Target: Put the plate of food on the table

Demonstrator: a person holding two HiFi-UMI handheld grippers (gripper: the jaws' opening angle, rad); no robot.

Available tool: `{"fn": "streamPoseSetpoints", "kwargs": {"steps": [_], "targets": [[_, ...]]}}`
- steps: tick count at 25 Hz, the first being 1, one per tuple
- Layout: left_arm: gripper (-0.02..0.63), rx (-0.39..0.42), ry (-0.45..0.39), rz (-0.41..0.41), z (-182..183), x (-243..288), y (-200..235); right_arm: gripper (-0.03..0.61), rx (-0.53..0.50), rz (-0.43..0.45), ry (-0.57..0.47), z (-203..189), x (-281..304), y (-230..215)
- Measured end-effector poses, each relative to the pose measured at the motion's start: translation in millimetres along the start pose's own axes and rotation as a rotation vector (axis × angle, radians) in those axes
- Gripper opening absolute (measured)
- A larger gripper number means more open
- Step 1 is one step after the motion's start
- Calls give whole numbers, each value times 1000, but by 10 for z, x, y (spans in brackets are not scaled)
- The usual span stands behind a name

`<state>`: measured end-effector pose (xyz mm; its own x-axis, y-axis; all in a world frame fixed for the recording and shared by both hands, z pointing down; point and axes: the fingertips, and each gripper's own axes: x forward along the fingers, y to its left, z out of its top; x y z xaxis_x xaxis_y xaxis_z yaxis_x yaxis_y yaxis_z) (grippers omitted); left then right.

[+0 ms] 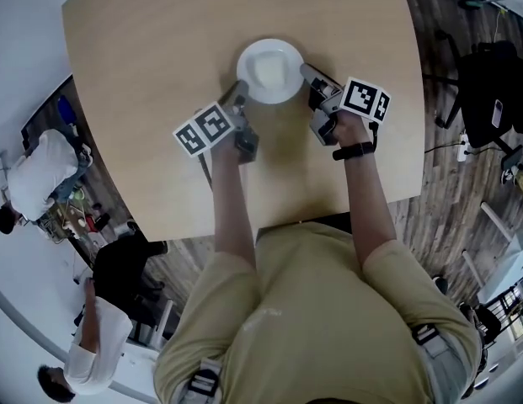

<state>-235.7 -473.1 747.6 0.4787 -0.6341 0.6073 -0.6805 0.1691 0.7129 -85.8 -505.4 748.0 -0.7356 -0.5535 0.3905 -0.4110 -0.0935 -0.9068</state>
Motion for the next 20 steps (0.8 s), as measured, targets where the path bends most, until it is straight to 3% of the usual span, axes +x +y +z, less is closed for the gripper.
{"fn": "streamPoseSetpoints", "kwargs": {"steps": [6,15,20], "targets": [[51,146,-19,155,147,126,147,18,-10,-1,1,44,202,17],[54,222,-34,208,176,173,111,23,-112,-179,3,85,242,-38],[50,343,-22,274,166,114,104,26,-148,-231,28,-6,228,-65]]}}
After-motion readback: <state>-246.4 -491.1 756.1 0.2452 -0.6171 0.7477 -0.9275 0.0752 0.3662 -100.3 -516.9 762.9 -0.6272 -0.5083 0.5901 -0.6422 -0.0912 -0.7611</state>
